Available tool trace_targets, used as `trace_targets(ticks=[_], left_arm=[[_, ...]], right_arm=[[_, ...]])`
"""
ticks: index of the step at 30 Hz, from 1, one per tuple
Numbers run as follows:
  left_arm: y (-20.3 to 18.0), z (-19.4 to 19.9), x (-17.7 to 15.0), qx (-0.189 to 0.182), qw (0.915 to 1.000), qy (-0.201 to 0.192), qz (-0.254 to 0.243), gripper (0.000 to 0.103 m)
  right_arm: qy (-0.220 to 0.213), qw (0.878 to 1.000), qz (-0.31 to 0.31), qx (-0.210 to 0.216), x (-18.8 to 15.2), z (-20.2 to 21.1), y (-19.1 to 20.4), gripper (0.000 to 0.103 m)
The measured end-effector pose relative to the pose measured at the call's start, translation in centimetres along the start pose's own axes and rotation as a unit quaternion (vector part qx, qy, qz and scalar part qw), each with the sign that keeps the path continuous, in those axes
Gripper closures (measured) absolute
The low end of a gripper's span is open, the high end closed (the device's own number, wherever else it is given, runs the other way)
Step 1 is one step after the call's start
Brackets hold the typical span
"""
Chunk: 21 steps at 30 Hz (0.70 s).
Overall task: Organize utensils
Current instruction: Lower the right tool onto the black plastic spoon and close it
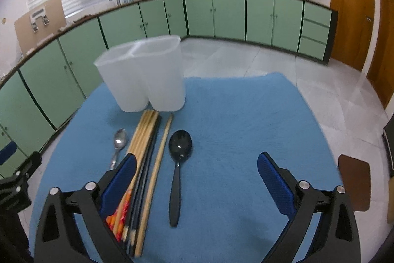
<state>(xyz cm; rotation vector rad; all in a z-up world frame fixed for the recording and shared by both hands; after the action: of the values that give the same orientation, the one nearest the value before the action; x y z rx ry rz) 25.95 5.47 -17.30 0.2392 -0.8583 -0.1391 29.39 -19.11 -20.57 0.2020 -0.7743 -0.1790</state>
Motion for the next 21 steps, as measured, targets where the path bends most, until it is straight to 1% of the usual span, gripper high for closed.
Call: trace_targets(ticks=[7, 14, 16, 17, 19, 20, 21], left_arm=[[-0.4, -4.3, -0.4, -0.009, 0.9993, 0.035, 0.005, 0.005], [-1.3, -6.4, -0.2, -0.031, 0.9981, 0.051, 0.013, 0.005], [-1.7, -6.9, 0.0, -0.038, 0.9978, 0.053, 0.013, 0.005], [-1.9, -7.0, 0.1, -0.042, 0.9976, 0.053, 0.012, 0.005], [-2.5, -7.5, 0.4, -0.05, 0.9972, 0.054, 0.008, 0.005], [-2.7, -7.6, 0.5, -0.054, 0.997, 0.054, 0.007, 0.005], [-3.1, -7.9, 0.7, -0.058, 0.9968, 0.055, 0.006, 0.005]], right_arm=[[0.037, 0.999, 0.007, -0.016, 0.1, -4.9, 0.7, 0.016], [0.07, 0.997, -0.007, -0.025, -0.2, -7.2, 0.5, 0.031], [0.079, 0.997, -0.008, -0.024, -0.4, -7.7, 0.6, 0.038], [0.086, 0.996, -0.007, -0.023, -0.6, -8.0, 0.6, 0.045], [0.076, 0.997, 0.007, -0.033, -0.5, -8.0, 0.7, 0.053], [0.075, 0.997, 0.013, -0.032, -0.5, -8.1, 0.9, 0.059], [0.074, 0.997, 0.016, -0.027, -0.5, -8.1, 1.0, 0.069]])
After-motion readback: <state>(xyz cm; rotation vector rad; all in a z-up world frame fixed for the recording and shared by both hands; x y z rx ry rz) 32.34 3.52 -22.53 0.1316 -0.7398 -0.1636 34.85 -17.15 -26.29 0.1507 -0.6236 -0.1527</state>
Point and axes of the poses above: each gripper's, at about its wrist camera, not at the fingertips, and z roughly against the way its jaws point, y to its left, x to its top, the point moved 7 cm from there along -z, roughly the way its jaws point, and after that the axes turned 10 degrees about -z, right-handed, at the moved point
